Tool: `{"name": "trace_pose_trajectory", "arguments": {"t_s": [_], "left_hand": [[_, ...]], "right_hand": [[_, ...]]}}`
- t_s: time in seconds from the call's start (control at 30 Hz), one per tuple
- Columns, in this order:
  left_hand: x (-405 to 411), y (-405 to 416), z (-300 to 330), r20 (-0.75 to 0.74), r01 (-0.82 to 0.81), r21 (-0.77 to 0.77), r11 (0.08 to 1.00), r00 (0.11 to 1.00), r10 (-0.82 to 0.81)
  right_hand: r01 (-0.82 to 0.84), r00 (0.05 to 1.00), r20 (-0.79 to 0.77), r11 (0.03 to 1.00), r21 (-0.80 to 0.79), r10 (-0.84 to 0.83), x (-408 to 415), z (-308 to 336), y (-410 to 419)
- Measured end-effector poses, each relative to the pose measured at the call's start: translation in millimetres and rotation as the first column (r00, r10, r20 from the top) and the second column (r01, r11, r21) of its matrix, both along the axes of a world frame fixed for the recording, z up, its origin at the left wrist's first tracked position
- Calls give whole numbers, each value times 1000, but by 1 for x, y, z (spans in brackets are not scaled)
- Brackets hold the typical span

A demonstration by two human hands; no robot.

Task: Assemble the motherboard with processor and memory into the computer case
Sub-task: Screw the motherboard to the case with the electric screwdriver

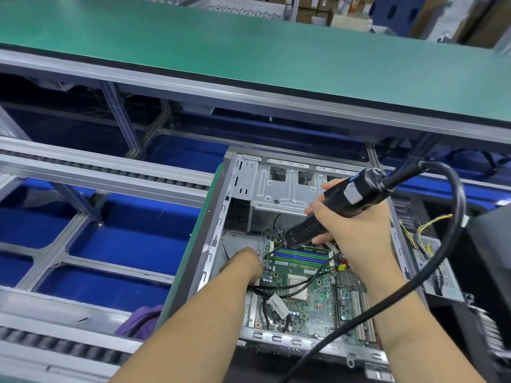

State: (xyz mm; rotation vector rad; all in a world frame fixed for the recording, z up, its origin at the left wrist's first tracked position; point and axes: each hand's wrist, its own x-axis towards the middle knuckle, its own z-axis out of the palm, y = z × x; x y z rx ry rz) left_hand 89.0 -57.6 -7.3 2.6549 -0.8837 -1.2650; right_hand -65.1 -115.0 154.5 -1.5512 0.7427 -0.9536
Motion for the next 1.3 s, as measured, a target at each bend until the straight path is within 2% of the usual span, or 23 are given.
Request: {"name": "trace_pose_trajectory", "arguments": {"t_s": [0.13,0.27,0.37,0.43,0.7,1.3], "left_hand": [[-1,0,4,-9,7,-19,1000,1000,-8],[3,0,6,-36,-129,-192,973,992,125],[5,-2,3,-139,-272,-339,901,961,238],[3,-1,-1,-187,-304,-370,878,950,250],[0,-3,-8,-115,-272,-388,881,962,247],[-1,-4,-9,-137,-291,-386,875,957,258]], "right_hand": [[0,1000,-12,1000,-5,0,2,0,-2],[-4,1000,-22,1000,-7,4,3,1,-3],[3,1000,-17,1000,1,-3,3,1,-3],[6,1000,-14,1000,11,-6,3,1,-3],[21,1000,-16,999,33,-21,3,2,-5],[6,1000,-26,1000,5,-6,7,7,-3]]}}
